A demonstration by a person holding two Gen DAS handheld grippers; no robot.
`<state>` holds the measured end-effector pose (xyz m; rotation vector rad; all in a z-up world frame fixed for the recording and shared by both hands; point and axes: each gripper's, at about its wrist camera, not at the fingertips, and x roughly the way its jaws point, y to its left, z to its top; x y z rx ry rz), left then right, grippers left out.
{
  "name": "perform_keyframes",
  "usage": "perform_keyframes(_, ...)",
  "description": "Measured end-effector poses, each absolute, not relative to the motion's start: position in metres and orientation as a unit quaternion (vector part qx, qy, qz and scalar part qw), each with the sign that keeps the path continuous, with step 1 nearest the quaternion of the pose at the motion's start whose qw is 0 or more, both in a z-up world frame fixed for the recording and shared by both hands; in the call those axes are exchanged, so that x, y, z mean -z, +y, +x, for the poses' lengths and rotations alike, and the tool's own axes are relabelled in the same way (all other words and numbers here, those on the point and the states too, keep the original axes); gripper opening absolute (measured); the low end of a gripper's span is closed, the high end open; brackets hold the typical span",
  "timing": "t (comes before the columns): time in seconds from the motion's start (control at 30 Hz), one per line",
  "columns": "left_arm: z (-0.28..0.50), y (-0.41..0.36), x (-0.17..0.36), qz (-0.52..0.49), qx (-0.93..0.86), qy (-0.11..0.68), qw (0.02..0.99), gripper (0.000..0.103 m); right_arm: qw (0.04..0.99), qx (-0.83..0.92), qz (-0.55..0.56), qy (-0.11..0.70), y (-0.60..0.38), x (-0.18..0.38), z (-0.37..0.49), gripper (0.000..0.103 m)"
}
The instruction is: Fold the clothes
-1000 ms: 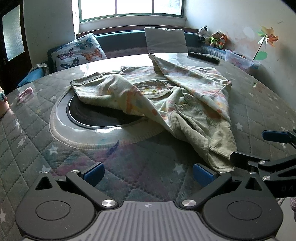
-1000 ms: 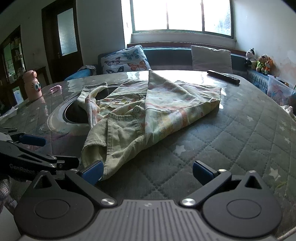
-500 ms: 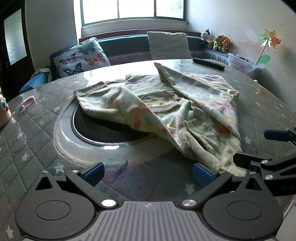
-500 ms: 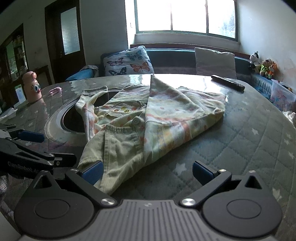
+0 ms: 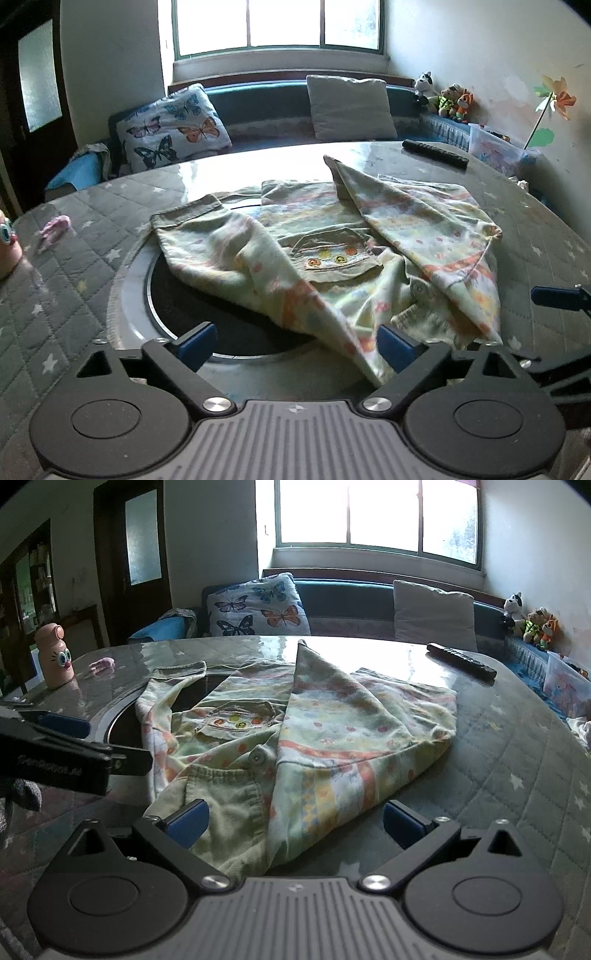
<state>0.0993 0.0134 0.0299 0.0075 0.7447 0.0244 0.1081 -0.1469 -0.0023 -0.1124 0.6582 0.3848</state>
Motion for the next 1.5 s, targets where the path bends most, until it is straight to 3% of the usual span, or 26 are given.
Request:
perform_keyframes(0.17,0.124,0.013,-0.024,-0.008,-0.007,0.385,0.923,0.072,0.926,-0.187,-0.056,0.324,-0.145,0.003,0.121,0.095)
perform_keyframes(0.33,0.137,0.021,-0.015,-0.028,0.000,0.406,0.913,0.022,0.926,-0.183,-0.052,0.326,-0.146,-0.001,0.135,0.091)
perform_keyframes(0.5,0.127,0.032,-0.012,-0.040,0.005,0.399,0.916,0.007,0.927,-0.179,-0.054,0.324,-0.148,-0.003,0.144,0.085)
perform_keyframes(0.9,0.053,0.050,-0.015,-0.058,0.020,0.405,0.912,0.005,0.921,-0.203,-0.054,0.328,-0.136,-0.009,0.172,0.072)
perform_keyframes(1.23,0.003,0.065,-0.017,-0.073,0.048,0.419,0.904,0.006,0.907,-0.250,-0.100,0.324,-0.077,-0.010,0.202,0.072)
perform_keyframes(1.4,0.005,0.073,-0.020,-0.076,0.051,0.414,0.906,0.012,0.901,-0.264,-0.124,0.320,-0.046,-0.009,0.221,0.072)
perform_keyframes(1.47,0.004,0.075,-0.020,-0.072,0.051,0.412,0.907,0.025,0.901,-0.263,-0.137,0.317,-0.031,-0.006,0.226,0.072)
perform_keyframes(1.5,0.003,0.076,-0.022,-0.070,0.049,0.408,0.909,0.037,0.901,-0.260,-0.144,0.315,-0.026,-0.004,0.229,0.072)
